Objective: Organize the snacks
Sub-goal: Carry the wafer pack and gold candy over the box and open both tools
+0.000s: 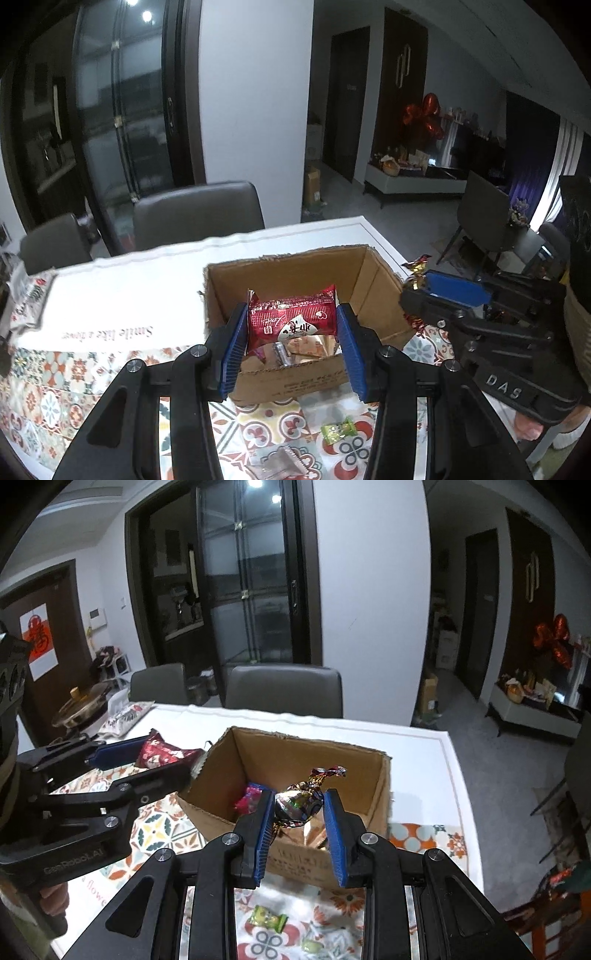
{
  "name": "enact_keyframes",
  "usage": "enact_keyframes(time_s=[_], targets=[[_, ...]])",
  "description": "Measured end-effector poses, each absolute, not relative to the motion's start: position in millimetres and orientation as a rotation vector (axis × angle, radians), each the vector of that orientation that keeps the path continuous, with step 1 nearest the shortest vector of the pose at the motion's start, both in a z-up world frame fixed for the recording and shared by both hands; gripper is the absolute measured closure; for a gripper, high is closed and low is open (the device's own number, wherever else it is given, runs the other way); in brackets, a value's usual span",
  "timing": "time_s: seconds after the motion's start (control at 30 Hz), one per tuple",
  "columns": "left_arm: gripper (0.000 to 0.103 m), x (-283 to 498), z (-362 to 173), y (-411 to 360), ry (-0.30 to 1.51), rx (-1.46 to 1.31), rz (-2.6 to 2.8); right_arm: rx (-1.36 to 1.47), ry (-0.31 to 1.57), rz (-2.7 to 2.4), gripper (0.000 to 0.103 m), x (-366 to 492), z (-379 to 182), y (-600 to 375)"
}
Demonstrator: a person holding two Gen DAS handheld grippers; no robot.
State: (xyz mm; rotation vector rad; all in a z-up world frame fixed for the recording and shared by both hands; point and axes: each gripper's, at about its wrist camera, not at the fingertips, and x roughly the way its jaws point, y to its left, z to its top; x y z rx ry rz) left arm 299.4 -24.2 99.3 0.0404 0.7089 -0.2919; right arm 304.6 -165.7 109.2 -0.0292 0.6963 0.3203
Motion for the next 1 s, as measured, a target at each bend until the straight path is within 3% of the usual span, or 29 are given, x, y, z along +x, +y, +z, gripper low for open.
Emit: enact_keyframes(time_s=[0.4, 0.5, 0.57, 1.0], targets=[[0.054, 346, 76, -25, 0.808, 0.025, -0.266, -0.032, 0.767, 0.331, 0.074, 340, 88, -162], [0.045, 351, 74, -23, 0.82, 0.022, -0.243, -0.028, 0.794, 0.307, 0.071, 347, 82, -163], [0.041, 347, 74, -22, 0.81, 0.034, -0.23, -0.019, 0.806, 0.292, 0.056, 347, 82, -166], [0.032, 274, 92, -33, 0.633, 0.124, -0.227, -0.054, 0.7, 0.284, 0.055, 289, 95, -178]])
